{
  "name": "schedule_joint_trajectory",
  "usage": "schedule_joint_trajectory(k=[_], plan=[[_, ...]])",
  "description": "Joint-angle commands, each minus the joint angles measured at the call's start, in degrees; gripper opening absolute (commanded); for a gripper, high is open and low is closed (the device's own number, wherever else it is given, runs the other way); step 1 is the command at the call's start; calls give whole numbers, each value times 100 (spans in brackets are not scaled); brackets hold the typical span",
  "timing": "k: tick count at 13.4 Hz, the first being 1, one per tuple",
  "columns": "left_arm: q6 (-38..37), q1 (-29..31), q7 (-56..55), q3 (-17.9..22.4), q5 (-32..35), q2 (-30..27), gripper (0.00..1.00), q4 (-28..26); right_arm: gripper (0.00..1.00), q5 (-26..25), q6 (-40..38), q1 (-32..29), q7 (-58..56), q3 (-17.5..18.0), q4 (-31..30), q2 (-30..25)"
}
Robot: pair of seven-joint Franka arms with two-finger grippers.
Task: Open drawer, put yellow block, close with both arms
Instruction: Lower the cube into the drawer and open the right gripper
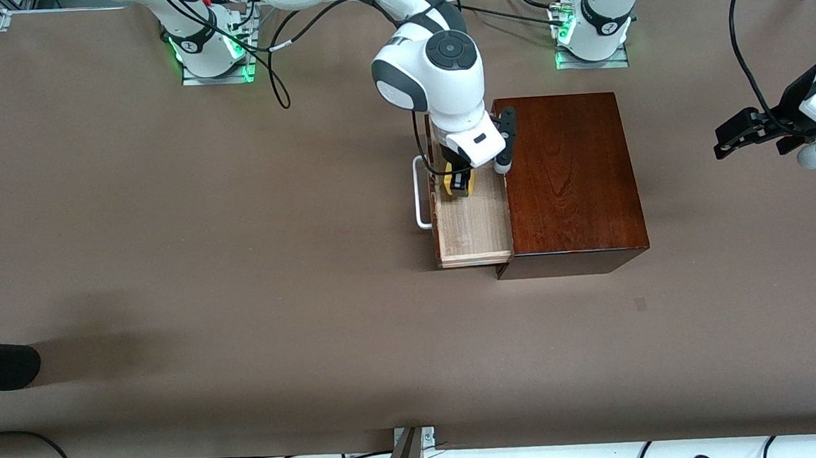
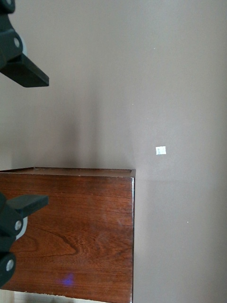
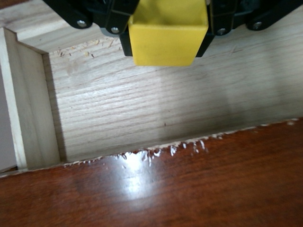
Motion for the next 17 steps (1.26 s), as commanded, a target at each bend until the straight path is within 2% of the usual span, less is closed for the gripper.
schedule_joint_trajectory(k=[1,8,11,12,14,15,17], plan=[[-101,10,83,-2,88,91,100,193,12,-127,-7,81,-138,-32,231,165],[-101,10,74,-2,88,100,100,193,14,-381,160,187,-165,-32,205,358],[-101,10,66,-2,88,91,100,193,18,-488,177,213,-156,-32,178,393],[-101,10,66,-2,88,91,100,193,24,-496,177,213,-148,-32,178,402],[-101,10,66,-2,88,91,100,193,29,-645,186,274,-147,-32,170,411],[-101,10,66,-2,88,91,100,193,29,-846,186,292,-139,-32,170,420],[-92,10,66,-2,88,100,100,193,29,-874,212,292,-147,-32,170,481]])
